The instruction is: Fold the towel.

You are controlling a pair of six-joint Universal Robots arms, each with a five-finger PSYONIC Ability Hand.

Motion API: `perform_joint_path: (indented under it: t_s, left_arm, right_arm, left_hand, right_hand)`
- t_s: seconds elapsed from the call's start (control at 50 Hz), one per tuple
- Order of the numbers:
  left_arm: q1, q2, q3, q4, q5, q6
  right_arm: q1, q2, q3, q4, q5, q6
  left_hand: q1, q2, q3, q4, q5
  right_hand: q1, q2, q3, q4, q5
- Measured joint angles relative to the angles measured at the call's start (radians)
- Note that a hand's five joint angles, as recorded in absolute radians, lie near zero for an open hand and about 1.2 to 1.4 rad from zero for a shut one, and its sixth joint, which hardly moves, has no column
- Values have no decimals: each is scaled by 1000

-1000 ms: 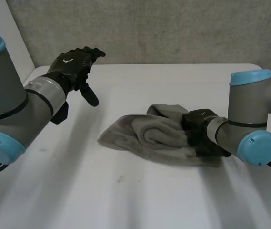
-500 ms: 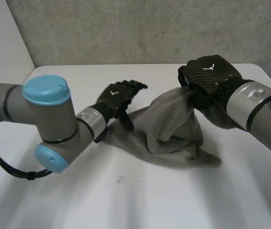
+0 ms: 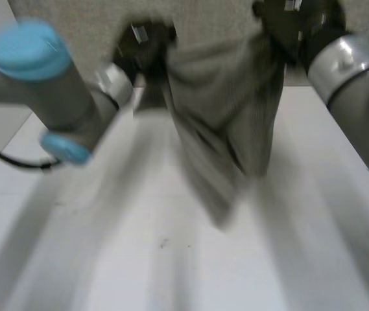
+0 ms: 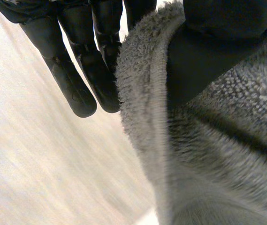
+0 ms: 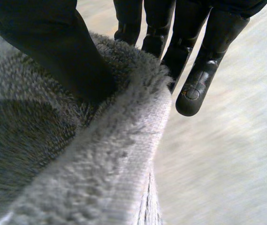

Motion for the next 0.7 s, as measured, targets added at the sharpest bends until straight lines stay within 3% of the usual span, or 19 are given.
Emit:
perform_joint_path:
  t_s: [0.1,0.22,0.4,0.52,0.62,0.7]
  left_arm:
    - [21,199,33,153,-47,6]
    - [16,290,-137,198,-47,-1]
    - [14,245,-573,148,-44,115]
    - [12,169,-826,118,-55,366]
    - [-5,189,-905,65,-67,466]
    - [-20,238,-924,21,-78,478]
  right_arm:
    - [14,35,-3,-413,14,-82]
    - [21,44,62,-451,-22,-88]
    - [16,150,254,-117,-126,-110]
    - [9,252,311,162,-134,-132]
    - [6,249,319,283,-127,-65]
    - [-1,207,324,300,-130,34]
  left_hand:
    - [5,5,7,6,4]
    - [6,7,8,8,9]
    - [7,7,9,8,11]
    - [7,8,9,9,11]
    - [7,-23,-18,-20,8]
    - [-15,-74,-73,-74,-48]
  right_hand:
    - [0,0,0,2,1]
    - [0,0,0,2,5]
    - [0,0,3,2,8]
    - [-1,-7,-1,-2,6]
    - [-220,-365,-374,-380,-314]
    - [-308,-474,-492,-501,-439]
